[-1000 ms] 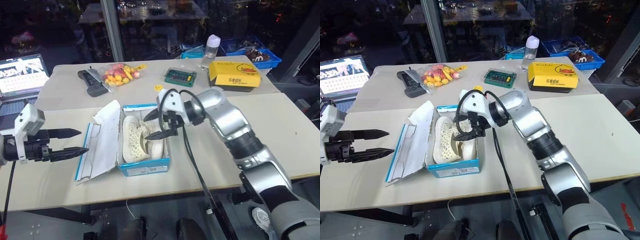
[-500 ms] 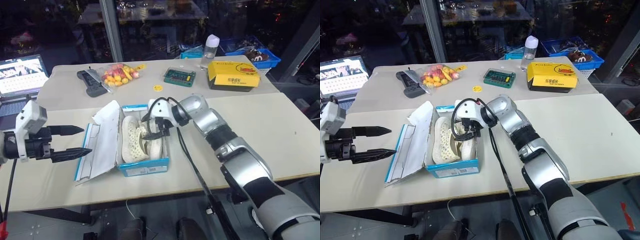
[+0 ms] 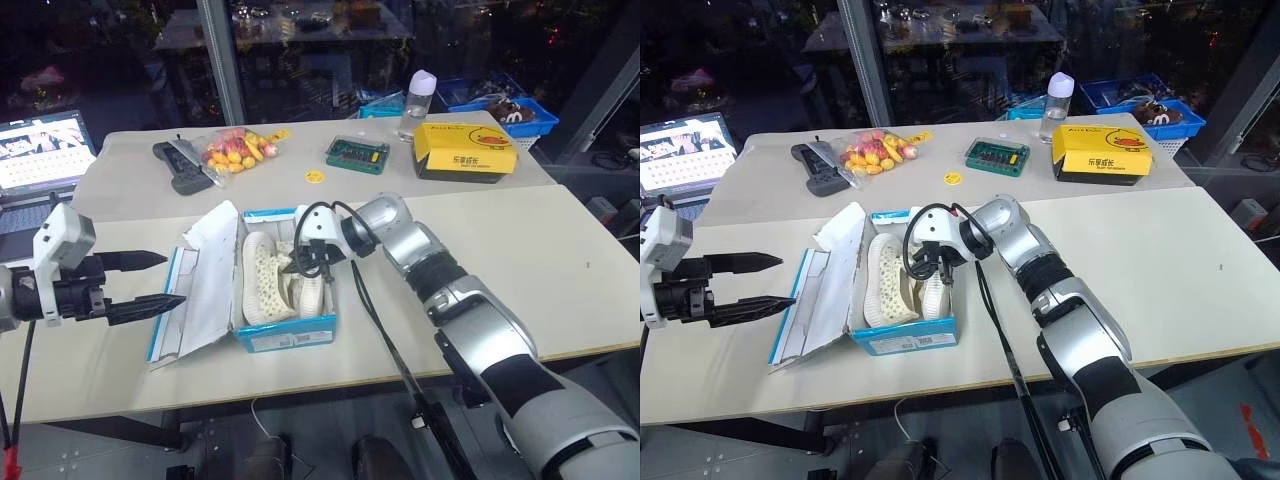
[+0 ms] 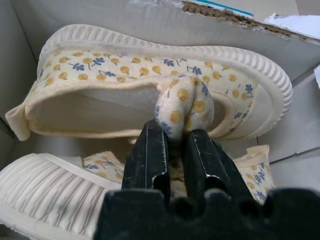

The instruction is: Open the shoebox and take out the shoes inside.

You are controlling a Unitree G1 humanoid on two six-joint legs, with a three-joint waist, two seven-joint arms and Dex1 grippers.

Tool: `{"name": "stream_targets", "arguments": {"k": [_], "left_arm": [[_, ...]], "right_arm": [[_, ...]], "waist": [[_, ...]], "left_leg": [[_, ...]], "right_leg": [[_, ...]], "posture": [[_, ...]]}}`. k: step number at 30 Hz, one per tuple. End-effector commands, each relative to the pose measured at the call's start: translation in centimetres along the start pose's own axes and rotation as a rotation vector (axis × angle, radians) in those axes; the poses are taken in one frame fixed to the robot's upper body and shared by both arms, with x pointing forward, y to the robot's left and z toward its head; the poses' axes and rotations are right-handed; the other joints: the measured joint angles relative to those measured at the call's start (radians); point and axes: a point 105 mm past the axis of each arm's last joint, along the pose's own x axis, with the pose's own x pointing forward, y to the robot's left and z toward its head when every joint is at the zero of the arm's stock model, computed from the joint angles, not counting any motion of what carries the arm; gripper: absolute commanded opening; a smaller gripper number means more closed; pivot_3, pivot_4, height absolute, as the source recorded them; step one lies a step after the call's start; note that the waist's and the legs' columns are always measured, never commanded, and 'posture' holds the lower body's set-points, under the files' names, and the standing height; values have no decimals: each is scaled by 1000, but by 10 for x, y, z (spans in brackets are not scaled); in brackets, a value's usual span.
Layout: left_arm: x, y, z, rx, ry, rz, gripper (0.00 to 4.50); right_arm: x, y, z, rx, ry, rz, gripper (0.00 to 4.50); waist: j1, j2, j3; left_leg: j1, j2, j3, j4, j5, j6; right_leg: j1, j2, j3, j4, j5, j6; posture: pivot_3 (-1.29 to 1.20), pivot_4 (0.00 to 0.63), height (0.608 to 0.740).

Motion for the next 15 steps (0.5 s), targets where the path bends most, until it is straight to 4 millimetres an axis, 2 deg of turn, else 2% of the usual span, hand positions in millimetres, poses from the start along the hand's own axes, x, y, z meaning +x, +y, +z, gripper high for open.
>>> {"name": "stream_targets", "arguments": {"k": [1,4,9,15], "left_arm": [[-2,2,9,47,-14,25,4500],[-1,2,8,50,-11,26,4500],[0,-1,7,46,-12,20,4500],[1,0,6,43,-7,18,4500]], "right_arm": [[-14,-19,28,-28,-86,-88,346],[-32,-34,59,13,-216,-163,346],[-65,-47,96,49,-366,-256,346],[-73,-39,104,58,-384,-272,346]], "waist": [[0,0,0],[0,0,0],[-1,0,0],[0,0,0]], "left_leg": [[0,0,0,0,0,0],[0,0,0,0,0,0],[-4,0,0,0,0,0],[-4,0,0,-1,-1,-1]], "right_leg": [[0,0,0,0,0,0],[-1,0,0,0,0,0],[-4,0,1,0,0,0],[-5,0,1,0,0,0]], "posture": [[0,150,740],[0,150,740],[0,150,740],[0,150,740]]}}
